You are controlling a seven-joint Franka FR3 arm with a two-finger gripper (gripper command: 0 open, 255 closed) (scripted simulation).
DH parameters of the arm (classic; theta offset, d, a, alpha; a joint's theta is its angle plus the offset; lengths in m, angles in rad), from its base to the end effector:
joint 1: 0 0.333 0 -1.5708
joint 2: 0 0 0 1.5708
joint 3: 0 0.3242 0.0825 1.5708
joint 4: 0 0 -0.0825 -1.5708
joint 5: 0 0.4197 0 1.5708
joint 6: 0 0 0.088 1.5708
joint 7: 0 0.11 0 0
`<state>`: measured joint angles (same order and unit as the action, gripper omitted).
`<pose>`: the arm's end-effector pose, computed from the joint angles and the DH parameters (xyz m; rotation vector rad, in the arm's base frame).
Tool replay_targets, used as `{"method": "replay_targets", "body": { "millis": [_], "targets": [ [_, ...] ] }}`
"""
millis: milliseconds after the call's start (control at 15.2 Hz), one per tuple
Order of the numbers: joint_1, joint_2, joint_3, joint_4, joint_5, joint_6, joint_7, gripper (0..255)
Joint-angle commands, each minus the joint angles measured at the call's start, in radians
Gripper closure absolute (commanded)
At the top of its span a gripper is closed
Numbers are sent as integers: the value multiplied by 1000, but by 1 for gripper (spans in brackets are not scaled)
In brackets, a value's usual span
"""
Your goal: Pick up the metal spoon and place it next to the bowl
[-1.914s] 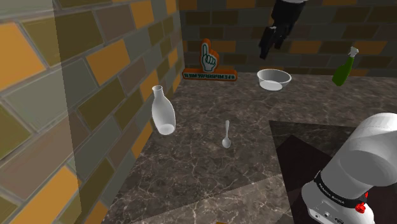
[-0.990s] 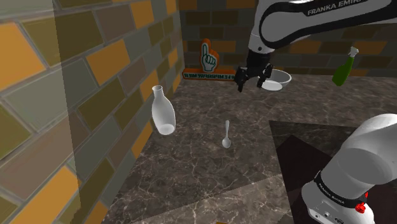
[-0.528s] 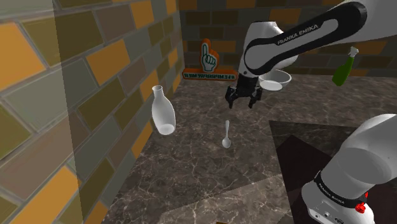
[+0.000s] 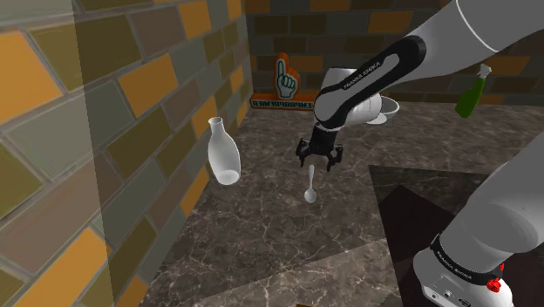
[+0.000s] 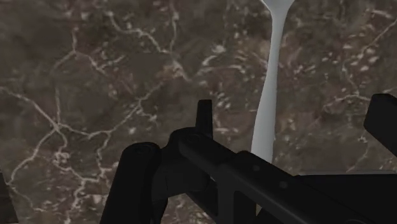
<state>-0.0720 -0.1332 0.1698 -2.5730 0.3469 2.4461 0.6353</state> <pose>0.4593 0.0444 0.2878 -2.7146 1.1566 0.0958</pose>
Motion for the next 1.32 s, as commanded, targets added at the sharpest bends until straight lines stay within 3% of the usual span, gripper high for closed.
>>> {"method": "replay_targets", "body": {
  "millis": [0,396,924,990,1254],
  "targets": [
    [5,32,4,0,19,32,9,0],
    [18,120,17,-11,47,132,-8,0],
    [18,120,17,-11,47,132,-8,0],
    [18,120,17,-11,47,132,-8,255],
    [18,120,17,-9,46,131,-7,255]
  ]
}}
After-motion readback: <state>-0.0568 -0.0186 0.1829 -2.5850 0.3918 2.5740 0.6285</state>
